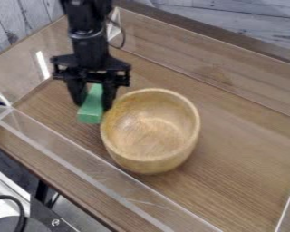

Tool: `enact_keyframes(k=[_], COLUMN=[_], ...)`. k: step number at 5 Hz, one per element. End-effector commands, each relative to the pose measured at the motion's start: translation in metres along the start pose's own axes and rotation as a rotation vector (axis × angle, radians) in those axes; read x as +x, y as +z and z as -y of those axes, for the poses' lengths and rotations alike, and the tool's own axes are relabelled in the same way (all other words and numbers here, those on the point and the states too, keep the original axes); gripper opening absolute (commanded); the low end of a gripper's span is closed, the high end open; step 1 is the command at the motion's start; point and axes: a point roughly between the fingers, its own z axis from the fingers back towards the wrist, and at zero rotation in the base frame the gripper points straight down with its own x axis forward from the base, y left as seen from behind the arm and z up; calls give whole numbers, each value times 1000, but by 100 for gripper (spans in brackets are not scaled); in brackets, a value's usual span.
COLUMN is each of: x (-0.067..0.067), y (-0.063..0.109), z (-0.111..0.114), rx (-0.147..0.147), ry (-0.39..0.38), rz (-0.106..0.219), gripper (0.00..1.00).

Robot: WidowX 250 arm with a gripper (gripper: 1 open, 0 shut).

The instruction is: Remove the green block from inside the brown bowl and put it on the table

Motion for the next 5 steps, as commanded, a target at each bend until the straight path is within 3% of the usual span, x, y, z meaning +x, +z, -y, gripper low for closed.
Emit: enact_keyframes(k=[1, 2, 5], x=[8, 12, 4], y=[-7, -17, -21], z=[-24, -45, -31], rx=[-27, -43, -30], ry=[42, 79, 71], rz=[16, 7, -37], gripper=[0, 0, 0])
